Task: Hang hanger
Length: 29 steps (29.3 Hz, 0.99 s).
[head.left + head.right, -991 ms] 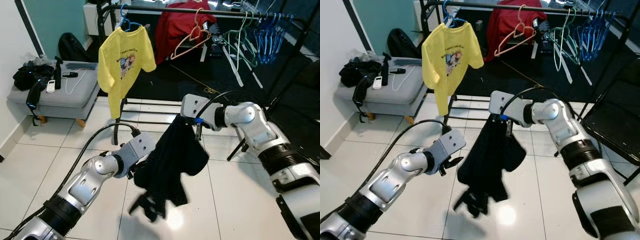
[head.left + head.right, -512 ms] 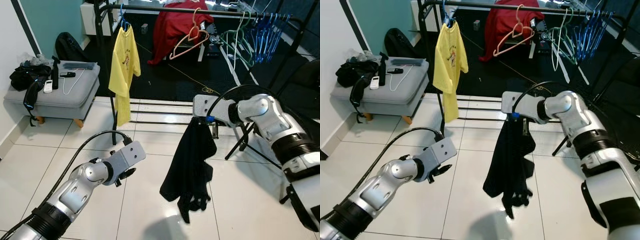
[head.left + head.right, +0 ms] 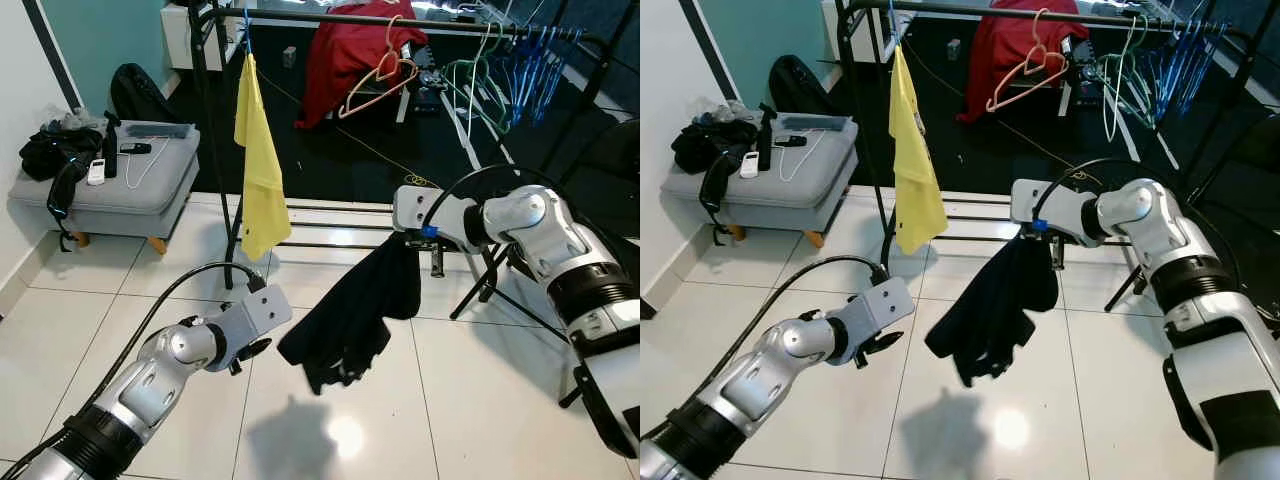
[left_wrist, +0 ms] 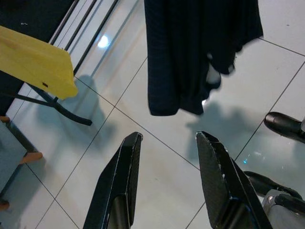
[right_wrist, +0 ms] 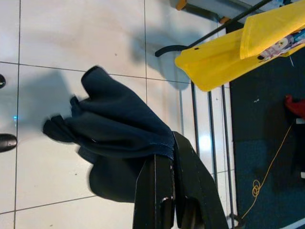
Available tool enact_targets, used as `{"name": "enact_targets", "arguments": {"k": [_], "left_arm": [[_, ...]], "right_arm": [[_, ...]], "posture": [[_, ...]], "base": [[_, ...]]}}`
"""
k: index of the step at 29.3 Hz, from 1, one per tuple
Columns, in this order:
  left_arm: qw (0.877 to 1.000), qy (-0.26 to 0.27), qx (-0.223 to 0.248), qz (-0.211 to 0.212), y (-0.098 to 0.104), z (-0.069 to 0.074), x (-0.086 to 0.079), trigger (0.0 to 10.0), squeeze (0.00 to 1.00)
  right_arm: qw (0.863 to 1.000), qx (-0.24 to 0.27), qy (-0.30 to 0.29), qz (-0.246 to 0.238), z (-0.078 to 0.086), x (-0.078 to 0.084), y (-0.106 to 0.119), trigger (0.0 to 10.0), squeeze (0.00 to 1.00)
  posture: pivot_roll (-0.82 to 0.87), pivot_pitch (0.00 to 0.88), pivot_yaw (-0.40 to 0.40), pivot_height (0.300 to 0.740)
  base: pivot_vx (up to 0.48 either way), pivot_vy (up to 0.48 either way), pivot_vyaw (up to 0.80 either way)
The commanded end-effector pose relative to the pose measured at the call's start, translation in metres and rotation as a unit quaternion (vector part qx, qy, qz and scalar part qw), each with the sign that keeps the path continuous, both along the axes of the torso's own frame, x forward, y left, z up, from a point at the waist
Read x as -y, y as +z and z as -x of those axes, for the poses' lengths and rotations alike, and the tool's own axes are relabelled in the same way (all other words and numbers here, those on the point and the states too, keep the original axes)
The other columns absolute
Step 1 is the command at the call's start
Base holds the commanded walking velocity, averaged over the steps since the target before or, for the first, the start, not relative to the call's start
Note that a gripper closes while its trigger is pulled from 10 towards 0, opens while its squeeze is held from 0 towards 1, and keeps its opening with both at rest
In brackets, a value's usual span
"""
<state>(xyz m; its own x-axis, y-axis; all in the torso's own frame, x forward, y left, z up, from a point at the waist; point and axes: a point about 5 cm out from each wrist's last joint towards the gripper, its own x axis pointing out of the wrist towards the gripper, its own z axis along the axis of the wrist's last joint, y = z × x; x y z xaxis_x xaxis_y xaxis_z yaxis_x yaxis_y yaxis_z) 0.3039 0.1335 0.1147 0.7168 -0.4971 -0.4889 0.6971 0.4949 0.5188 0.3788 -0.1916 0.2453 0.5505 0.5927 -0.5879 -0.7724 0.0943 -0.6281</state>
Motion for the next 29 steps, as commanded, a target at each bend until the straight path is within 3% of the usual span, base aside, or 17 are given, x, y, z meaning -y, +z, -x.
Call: {"name": "enact_targets", "arguments": {"k": [1, 2, 3, 4, 5, 7, 8, 10, 11, 16, 29], "left_arm": [[1.0, 0.002, -0.006, -0.004, -0.003, 0.003, -0.002, 10.0, 0.0], [1.0, 0.003, -0.005, -0.004, -0.003, 0.003, -0.002, 10.0, 0.0], [1.0, 0.003, -0.005, -0.004, -0.003, 0.003, -0.002, 10.0, 0.0], [1.0, 0.004, -0.004, -0.003, -0.003, 0.003, -0.002, 10.0, 0.0], [1.0, 0.004, -0.004, -0.003, -0.003, 0.003, -0.002, 10.0, 0.0], [1.0, 0.005, -0.003, -0.004, -0.002, 0.003, -0.003, 10.0, 0.0], [1.0, 0.005, -0.003, -0.004, -0.002, 0.003, -0.003, 10.0, 0.0], [1.0, 0.006, -0.004, -0.006, -0.003, 0.003, -0.004, 10.0, 0.0], [1.0, 0.007, -0.005, -0.008, -0.004, 0.004, -0.005, 10.0, 0.0], [1.0, 0.007, -0.008, -0.012, -0.005, 0.005, -0.006, 10.0, 0.0], [1.0, 0.002, -0.01, -0.013, -0.006, 0.005, -0.004, 10.0, 0.0]], "right_arm": [[0.997, 0.057, -0.055, 0.017, -0.009, 0.007, 0.014, 0.0, 0.0], [0.986, 0.109, -0.121, 0.04, -0.018, 0.016, 0.019, 0.0, 0.0], [0.986, 0.109, -0.121, 0.04, -0.018, 0.016, 0.019, 0.0, 0.0], [0.968, 0.17, -0.182, 0.031, -0.025, 0.024, 0.03, 0.0, 0.0], [0.968, 0.17, -0.182, 0.031, -0.025, 0.024, 0.03, 0.0, 0.0], [0.925, 0.247, -0.287, -0.018, -0.03, 0.045, 0.049, 0.0, 0.0], [0.925, 0.247, -0.287, -0.018, -0.03, 0.045, 0.049, 0.0, 0.0], [0.9, 0.269, -0.342, -0.031, -0.028, 0.064, 0.056, 0.0, 0.0], [0.895, 0.266, -0.357, -0.027, -0.026, 0.072, 0.054, 0.0, 0.0], [0.895, 0.244, -0.373, -0.023, -0.023, 0.083, 0.046, 0.0, 0.0], [0.885, 0.234, -0.401, -0.045, -0.024, 0.085, 0.037, 0.0, 0.0]], "posture": [[-0.07, 0.12, -0.061, 0.74], [-0.07, 0.12, -0.061, 0.74], [-0.07, 0.12, -0.061, 0.74], [-0.07, 0.121, -0.062, 0.74], [-0.07, 0.121, -0.062, 0.74], [-0.07, 0.121, -0.062, 0.74], [-0.07, 0.121, -0.062, 0.74], [-0.07, 0.123, -0.064, 0.74], [-0.07, 0.123, -0.065, 0.74], [-0.07, 0.126, -0.062, 0.74], [-0.07, 0.13, -0.053, 0.74]], "base": [[0.0, 0.0, 0.0], [0.0, 0.0, 0.0], [0.0, 0.0, 0.0], [0.0, 0.0, 0.0], [0.0, 0.0, 0.0], [0.0, 0.0, 0.0], [0.0, 0.0, 0.0], [0.0, 0.0, 0.0], [0.0, 0.0, 0.0], [0.0, 0.0, 0.0], [0.0, 0.0, 0.0]]}}
